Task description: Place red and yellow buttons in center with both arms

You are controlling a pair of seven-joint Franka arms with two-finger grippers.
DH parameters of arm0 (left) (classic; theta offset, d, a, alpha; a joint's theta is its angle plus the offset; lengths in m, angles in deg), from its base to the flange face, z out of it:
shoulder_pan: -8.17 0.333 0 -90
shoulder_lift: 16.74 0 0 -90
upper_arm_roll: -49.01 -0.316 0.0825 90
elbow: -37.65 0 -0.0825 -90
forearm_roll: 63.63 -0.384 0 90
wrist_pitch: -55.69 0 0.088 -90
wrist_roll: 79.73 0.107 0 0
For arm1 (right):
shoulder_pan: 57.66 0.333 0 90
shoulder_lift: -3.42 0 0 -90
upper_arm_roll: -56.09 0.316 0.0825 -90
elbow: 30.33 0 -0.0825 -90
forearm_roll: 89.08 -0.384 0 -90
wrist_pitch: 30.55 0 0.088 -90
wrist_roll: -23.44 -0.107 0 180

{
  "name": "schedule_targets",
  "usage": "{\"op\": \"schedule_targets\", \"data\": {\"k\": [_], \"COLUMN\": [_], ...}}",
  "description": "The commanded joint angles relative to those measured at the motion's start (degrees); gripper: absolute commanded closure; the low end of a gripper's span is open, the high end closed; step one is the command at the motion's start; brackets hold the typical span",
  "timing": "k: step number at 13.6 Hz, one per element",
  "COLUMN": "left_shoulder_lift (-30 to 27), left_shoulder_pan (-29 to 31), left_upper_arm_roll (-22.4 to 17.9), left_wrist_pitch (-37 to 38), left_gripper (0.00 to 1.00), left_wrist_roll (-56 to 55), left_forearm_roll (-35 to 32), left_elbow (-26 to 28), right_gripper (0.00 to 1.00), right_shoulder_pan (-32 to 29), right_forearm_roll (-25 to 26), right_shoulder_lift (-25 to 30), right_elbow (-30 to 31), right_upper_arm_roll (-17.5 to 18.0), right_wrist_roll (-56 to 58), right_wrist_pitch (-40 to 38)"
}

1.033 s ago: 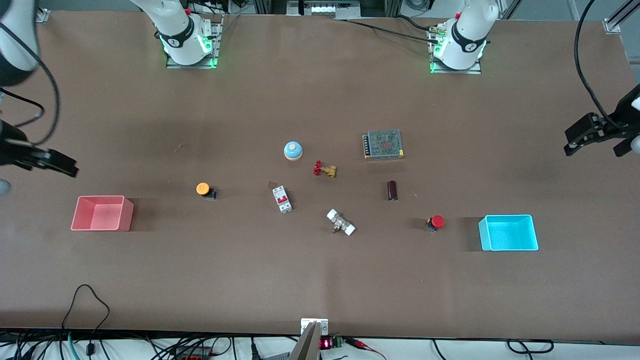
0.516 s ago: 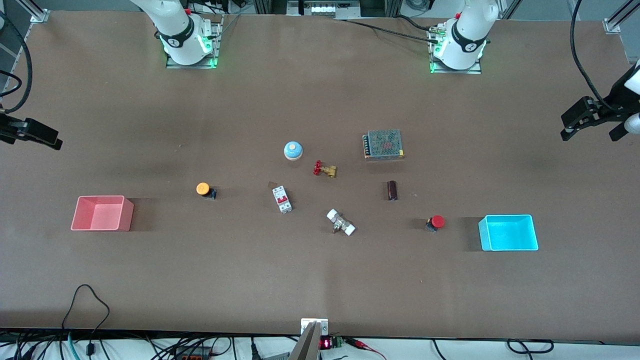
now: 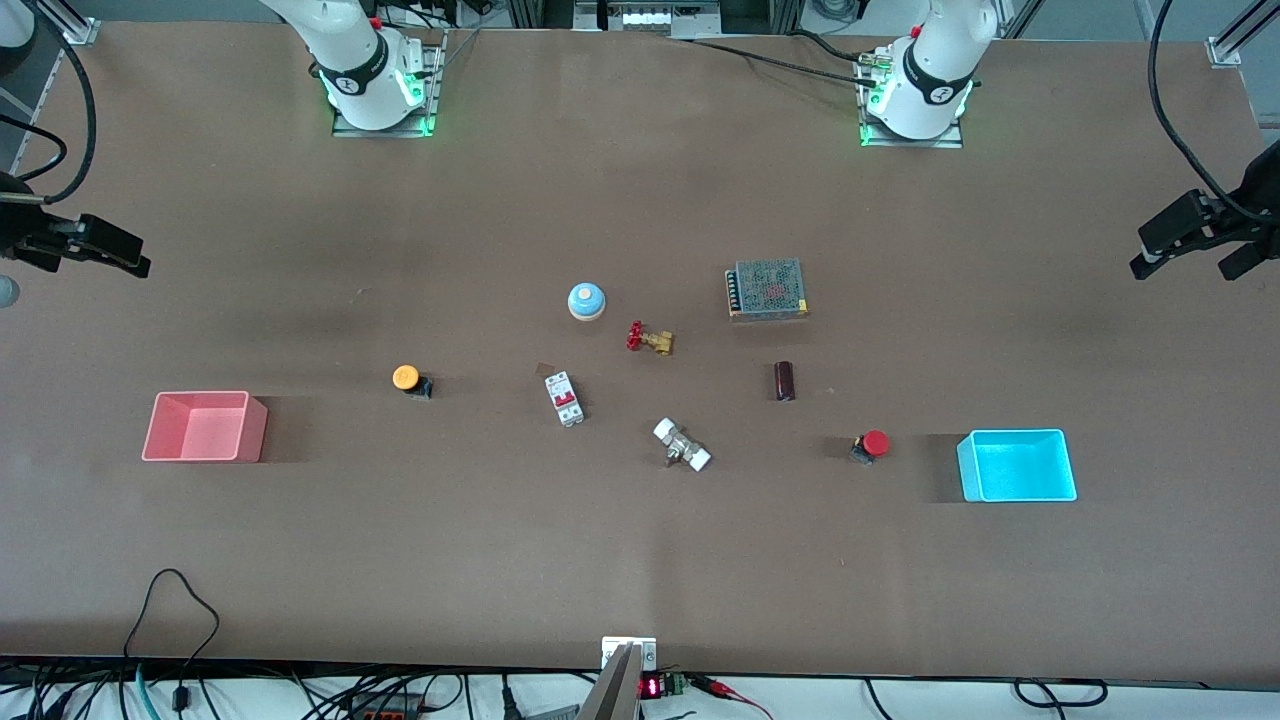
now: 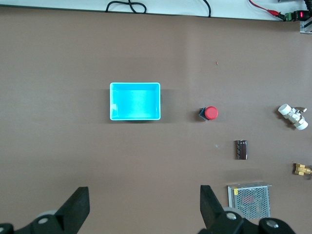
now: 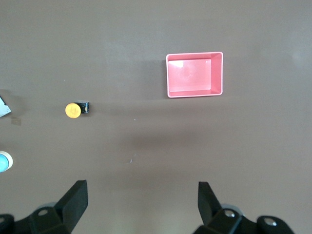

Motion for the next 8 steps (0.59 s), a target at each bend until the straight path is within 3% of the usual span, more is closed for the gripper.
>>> {"op": "schedule_targets", "data": {"k": [1, 3, 8], "left_shoulder_lift": [-1.2, -1.1, -1.1], "left_shoulder_pan": [0.7, 0.5, 0.7], "left_upper_arm_roll": [1.0, 2.5, 3.3], "left_wrist_pitch": [0.6, 0.3, 0.1], "left_gripper": [0.00, 0.00, 0.00], "left_wrist_roll": [1.8, 1.5, 0.9], "left_forearm_roll": [0.8, -3.1, -3.5], "left_elbow": [1.0, 1.1, 1.1], "right_gripper": [0.00, 0.00, 0.00], "right_shoulder_pan": [0.1, 0.0, 0.0], "right_forearm_roll": [-0.3, -0.2, -0.2], "right_shoulder_lift": [4.9, 5.5, 5.8], "right_elbow": [6.3, 6.4, 6.3], "right_upper_arm_roll": [0.2, 0.2, 0.2], "right_wrist_roll": [0.9, 1.0, 1.2], "right_wrist_pitch": [2.5, 1.0, -0.2]}}
